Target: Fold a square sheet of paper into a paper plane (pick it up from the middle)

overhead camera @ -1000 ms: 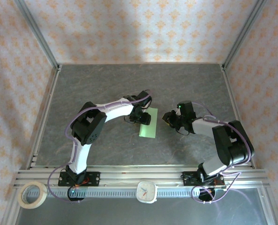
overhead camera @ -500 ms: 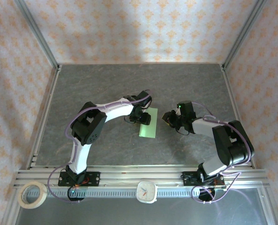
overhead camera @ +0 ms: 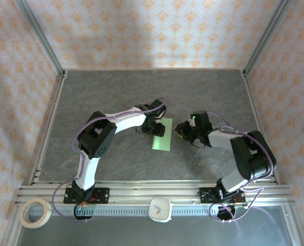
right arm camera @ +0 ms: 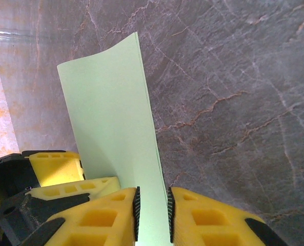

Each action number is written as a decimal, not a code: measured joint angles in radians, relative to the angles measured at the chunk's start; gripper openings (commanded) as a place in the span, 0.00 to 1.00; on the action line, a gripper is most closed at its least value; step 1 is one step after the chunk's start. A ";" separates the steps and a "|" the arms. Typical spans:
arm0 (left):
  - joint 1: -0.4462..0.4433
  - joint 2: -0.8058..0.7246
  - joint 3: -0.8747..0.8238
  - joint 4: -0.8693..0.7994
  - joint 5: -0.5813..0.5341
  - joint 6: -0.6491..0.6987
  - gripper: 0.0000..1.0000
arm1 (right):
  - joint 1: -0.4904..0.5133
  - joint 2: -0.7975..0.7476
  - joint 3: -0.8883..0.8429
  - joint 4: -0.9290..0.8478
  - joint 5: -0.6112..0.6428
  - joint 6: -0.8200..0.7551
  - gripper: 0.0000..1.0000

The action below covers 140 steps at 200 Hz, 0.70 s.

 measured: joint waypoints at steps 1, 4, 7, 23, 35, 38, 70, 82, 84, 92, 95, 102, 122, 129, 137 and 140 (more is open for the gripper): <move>0.000 0.000 0.000 0.000 0.000 0.000 0.60 | 0.000 0.000 0.000 0.000 0.000 0.000 0.24; 0.000 0.000 0.000 0.000 0.000 0.000 0.60 | 0.000 0.000 0.000 0.000 0.000 0.000 0.24; 0.000 0.000 0.000 0.000 0.000 0.000 0.60 | 0.000 0.000 0.000 0.000 0.000 0.000 0.24; 0.000 0.000 0.000 0.000 0.000 0.000 0.60 | 0.003 0.000 0.000 -0.001 0.015 0.000 0.24; 0.000 0.000 0.000 0.000 0.000 0.001 0.60 | 0.007 0.000 0.000 -0.001 0.035 0.000 0.23; 0.000 0.000 0.000 0.000 0.000 0.001 0.60 | 0.007 -0.001 0.000 -0.001 0.040 0.001 0.23; 0.000 0.000 0.000 0.000 0.000 0.000 0.60 | 0.009 -0.004 0.000 -0.001 0.054 0.004 0.22; 0.000 0.000 0.000 0.000 0.000 0.000 0.60 | 0.010 -0.004 0.000 0.000 0.052 0.008 0.19; 0.000 0.000 0.000 0.000 0.000 0.000 0.60 | 0.010 -0.004 0.000 0.000 0.052 0.010 0.19; 0.000 0.000 0.000 0.000 0.000 0.000 0.60 | 0.011 -0.003 0.000 0.003 0.048 0.012 0.19; 0.000 0.000 0.000 0.000 0.000 0.000 0.60 | 0.013 -0.004 0.000 0.006 0.047 0.012 0.19; 0.000 0.000 0.000 0.000 0.000 0.000 0.60 | 0.016 -0.003 0.000 0.012 0.042 0.014 0.18; 0.000 0.000 -0.001 0.001 0.000 0.000 0.60 | 0.029 0.005 0.003 0.033 0.023 0.019 0.11; 0.000 0.000 -0.001 0.001 0.000 0.000 0.60 | 0.035 0.012 0.006 0.040 0.017 0.022 0.09; 0.000 0.000 -0.001 0.001 0.000 0.000 0.60 | 0.040 0.023 0.012 0.048 0.011 0.027 0.05; 0.000 0.000 -0.001 0.001 0.000 0.000 0.60 | 0.042 0.030 0.015 0.053 0.007 0.024 0.04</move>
